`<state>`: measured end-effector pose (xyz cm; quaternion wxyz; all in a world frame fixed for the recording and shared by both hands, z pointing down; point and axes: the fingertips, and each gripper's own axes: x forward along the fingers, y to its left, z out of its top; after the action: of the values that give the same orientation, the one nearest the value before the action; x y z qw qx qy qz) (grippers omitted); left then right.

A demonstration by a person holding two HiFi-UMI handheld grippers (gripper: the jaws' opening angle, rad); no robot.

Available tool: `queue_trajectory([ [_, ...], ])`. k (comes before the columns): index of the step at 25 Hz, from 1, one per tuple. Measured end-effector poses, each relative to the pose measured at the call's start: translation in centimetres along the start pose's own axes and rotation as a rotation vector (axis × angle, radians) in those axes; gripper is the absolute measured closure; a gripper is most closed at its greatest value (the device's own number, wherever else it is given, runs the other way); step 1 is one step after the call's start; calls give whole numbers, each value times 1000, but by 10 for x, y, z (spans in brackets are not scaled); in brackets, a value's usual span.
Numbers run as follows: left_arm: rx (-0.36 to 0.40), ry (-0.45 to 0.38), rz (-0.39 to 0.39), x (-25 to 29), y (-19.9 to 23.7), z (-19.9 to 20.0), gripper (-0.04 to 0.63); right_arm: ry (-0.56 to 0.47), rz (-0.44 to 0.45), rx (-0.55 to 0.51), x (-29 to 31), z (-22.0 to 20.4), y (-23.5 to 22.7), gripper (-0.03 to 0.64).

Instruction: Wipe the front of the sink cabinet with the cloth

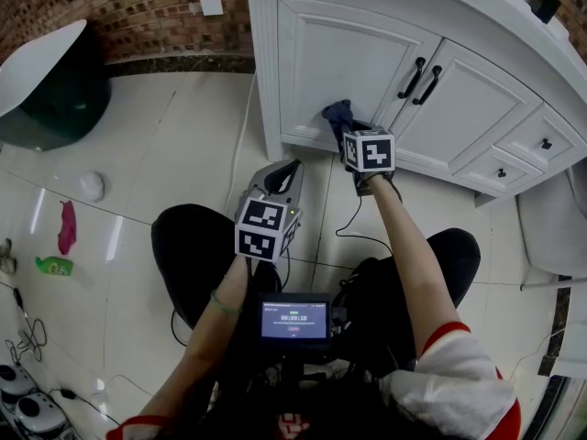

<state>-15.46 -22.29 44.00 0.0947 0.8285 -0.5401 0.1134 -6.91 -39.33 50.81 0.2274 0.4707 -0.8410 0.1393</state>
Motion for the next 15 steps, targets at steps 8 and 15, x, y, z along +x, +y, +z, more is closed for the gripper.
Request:
queue_trajectory([
  [8,27,18,-10,8,-20,2,575,8,-111,60,-47,-29,-82,557],
  [15,33,12,-22,14,-30,4,574,2,-112,76,-55,-37,-87,557],
])
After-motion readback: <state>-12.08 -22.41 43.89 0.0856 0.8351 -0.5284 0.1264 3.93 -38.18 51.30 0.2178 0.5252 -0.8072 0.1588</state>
